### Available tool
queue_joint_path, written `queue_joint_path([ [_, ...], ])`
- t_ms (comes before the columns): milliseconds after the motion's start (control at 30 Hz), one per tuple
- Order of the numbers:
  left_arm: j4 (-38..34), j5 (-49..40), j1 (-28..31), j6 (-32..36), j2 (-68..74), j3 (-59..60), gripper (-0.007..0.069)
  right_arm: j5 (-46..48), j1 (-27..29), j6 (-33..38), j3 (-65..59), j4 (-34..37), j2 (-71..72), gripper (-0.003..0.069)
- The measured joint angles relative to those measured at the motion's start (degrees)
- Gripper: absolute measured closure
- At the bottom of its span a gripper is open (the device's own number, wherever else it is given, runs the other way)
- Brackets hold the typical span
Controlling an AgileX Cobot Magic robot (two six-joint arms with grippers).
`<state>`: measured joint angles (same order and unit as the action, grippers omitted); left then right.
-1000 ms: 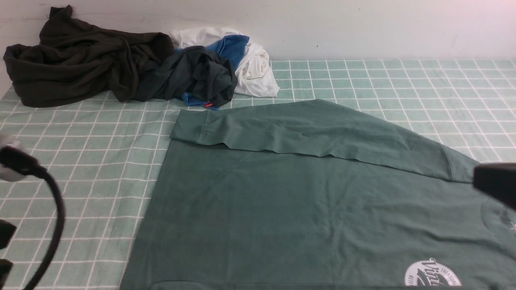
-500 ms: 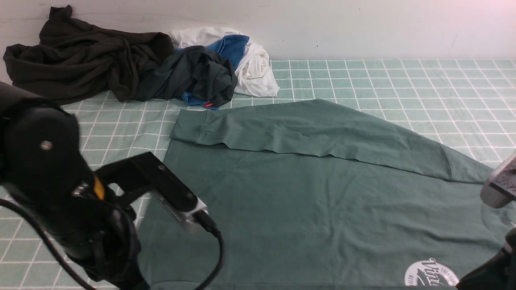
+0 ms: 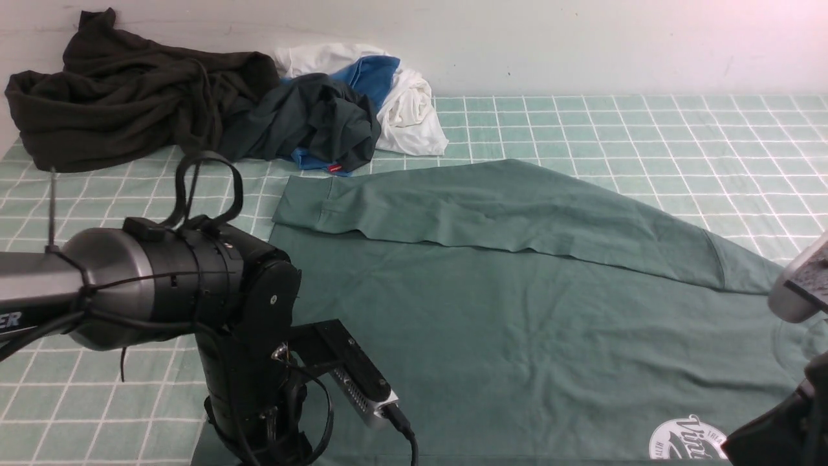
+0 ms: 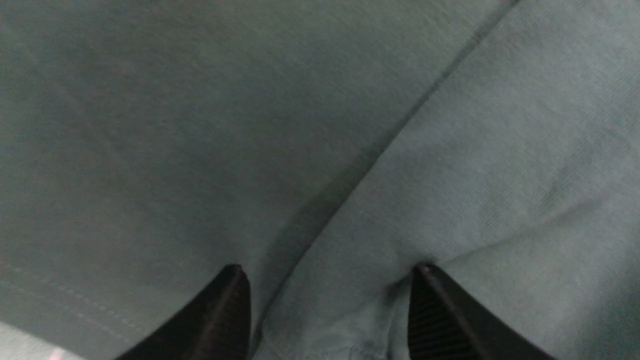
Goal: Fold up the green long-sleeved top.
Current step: Use the left arm to clamp the cuff closest to it, then use the left arm to drag and place the cuff at the centered position on the left edge of the fabric
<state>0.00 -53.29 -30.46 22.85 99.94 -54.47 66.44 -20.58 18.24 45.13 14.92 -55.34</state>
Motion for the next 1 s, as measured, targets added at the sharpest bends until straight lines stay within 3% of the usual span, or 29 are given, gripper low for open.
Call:
queue_joint_path([
  [133, 0.0, -0.6, 0.0, 0.0, 0.4, -0.4, 0.0373, -0.9, 0.0, 0.0, 0.0, 0.0, 0.0, 0.0675],
  [167, -0.3, -1.8, 0.0, 0.0, 0.0, -1.6, 0.0484, -1.3, 0.0, 0.0, 0.0, 0.0, 0.0, 0.0675],
  [233, -0.3, -4.1, 0.0, 0.0, -0.6, -3.4, 0.0571, -1.7, 0.0, 0.0, 0.0, 0.0, 0.0, 0.0675],
  [300, 0.0, -6.1, 0.0, 0.0, -1.0, -6.1, 0.0601, -2.1, 0.0, 0.0, 0.0, 0.0, 0.0, 0.0675],
  [700, 5.1, -16.1, 1.2, 0.0, 2.7, -35.1, 0.0604, -2.3, 0.0, -3.8, 0.0, -6.2, 0.0, 0.0675],
  [1000, 2.4, -16.1, 6.0, 0.0, 15.1, -44.2, 0.0595, -2.3, 0.0, -9.9, 0.1, -12.0, 0.0, 0.0675],
])
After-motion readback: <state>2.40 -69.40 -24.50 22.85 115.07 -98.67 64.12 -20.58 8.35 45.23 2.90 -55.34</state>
